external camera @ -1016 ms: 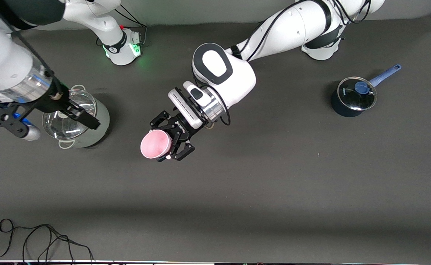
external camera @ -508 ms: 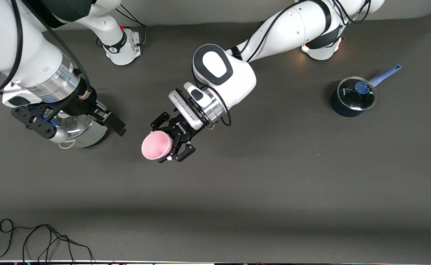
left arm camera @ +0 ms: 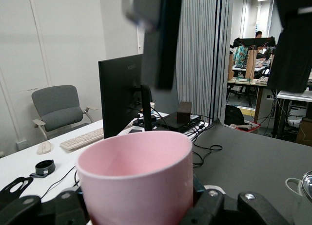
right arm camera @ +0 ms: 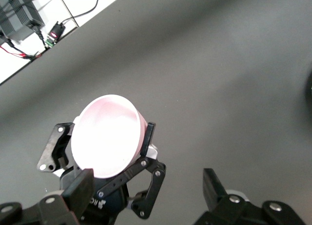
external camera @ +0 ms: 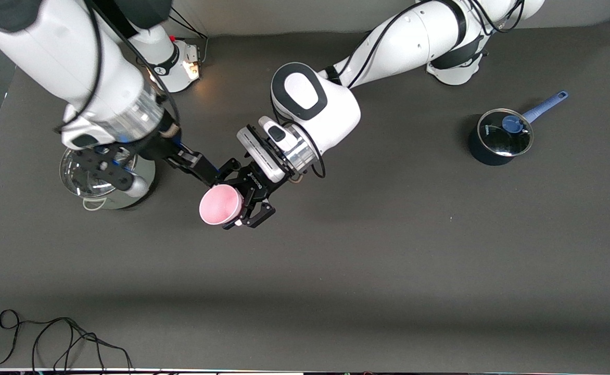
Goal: Transfer pink cup from left to right arm
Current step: 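Reach the right gripper to the cup rim while the left gripper holds, then close the right gripper on the cup rim and open the left gripper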
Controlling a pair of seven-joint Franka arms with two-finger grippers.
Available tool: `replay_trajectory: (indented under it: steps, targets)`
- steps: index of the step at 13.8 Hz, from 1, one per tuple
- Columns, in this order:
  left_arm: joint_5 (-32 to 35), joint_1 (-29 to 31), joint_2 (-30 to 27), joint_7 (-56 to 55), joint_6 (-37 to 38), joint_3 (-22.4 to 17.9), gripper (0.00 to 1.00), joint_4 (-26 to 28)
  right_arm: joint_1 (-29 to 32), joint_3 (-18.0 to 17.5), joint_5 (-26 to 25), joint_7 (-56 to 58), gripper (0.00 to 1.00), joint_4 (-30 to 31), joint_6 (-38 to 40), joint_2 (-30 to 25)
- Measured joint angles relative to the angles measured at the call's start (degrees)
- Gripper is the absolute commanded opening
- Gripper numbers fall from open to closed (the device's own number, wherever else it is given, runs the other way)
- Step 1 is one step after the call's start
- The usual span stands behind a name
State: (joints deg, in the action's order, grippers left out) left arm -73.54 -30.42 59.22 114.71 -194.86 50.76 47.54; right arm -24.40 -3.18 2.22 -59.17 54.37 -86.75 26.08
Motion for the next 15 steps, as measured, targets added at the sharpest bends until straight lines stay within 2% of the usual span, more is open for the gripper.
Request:
replay_trajectory:
  steps: [6,9,10,13,15]
  targets:
    - [0.0,0.0,0.0,-0.01,0.0,-0.03,0.0,0.0,0.22,0.11,0.0,-0.01,0.98,-0.03,-0.04,2.76]
    - [0.0,0.0,0.0,-0.01,0.0,-0.03,0.0,0.0,0.37,0.37,0.0,-0.01,0.91,-0.03,-0.42,3.33]
    - [0.0,0.0,0.0,-0.01,0.0,-0.03,0.0,0.0,0.41,0.49,0.0,-0.01,0.85,-0.05,-0.54,3.33]
    - [0.0,0.0,0.0,-0.02,0.0,-0.07,0.0,0.0,0.57,0.59,0.0,-0.01,0.49,-0.38,-0.63,3.33]
    - [0.0,0.0,0.0,-0.02,0.0,-0.09,0.0,0.0,0.57,0.59,0.0,-0.02,0.29,-0.43,-0.64,3.33]
